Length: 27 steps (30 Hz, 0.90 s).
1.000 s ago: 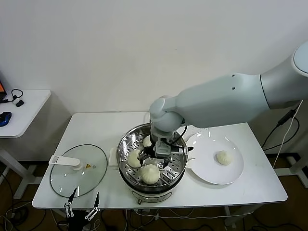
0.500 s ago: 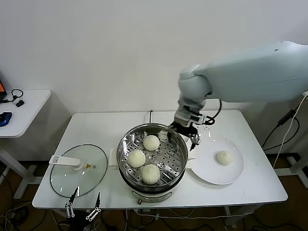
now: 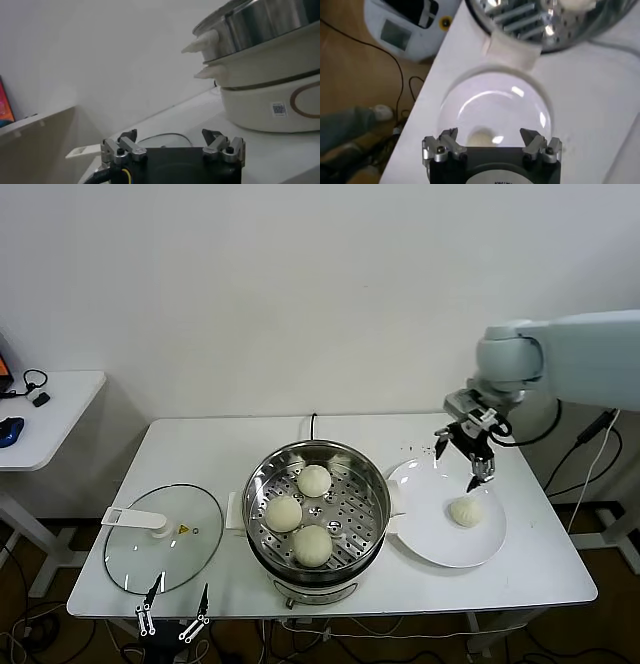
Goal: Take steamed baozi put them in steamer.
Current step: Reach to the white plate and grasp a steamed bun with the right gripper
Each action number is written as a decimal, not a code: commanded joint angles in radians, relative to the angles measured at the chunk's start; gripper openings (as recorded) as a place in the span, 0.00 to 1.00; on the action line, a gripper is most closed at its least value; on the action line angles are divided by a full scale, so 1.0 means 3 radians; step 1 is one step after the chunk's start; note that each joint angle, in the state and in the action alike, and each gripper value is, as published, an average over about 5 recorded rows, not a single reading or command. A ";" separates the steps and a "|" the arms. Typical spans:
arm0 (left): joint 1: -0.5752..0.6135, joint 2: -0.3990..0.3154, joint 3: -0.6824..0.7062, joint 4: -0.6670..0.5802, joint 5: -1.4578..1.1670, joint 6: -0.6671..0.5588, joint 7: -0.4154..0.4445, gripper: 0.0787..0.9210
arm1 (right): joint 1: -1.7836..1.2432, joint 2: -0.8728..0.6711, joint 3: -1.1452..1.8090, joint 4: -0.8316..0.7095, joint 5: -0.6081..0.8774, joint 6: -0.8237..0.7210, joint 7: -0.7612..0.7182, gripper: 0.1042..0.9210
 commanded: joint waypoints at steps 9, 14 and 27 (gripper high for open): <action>-0.0007 -0.0163 -0.0018 0.0021 0.0012 0.0007 0.0001 0.88 | -0.1396 -0.0500 0.0768 -0.0971 -0.0742 -0.0243 -0.0002 0.88; -0.0008 -0.0163 -0.0029 0.0033 0.0029 0.0011 0.0000 0.88 | -0.1711 -0.0427 0.0998 -0.1157 -0.0773 -0.0238 0.0008 0.88; -0.0006 -0.0163 -0.0046 0.0045 0.0063 0.0009 -0.0002 0.88 | -0.2434 -0.0273 0.1681 -0.1592 -0.0945 -0.0216 0.0093 0.88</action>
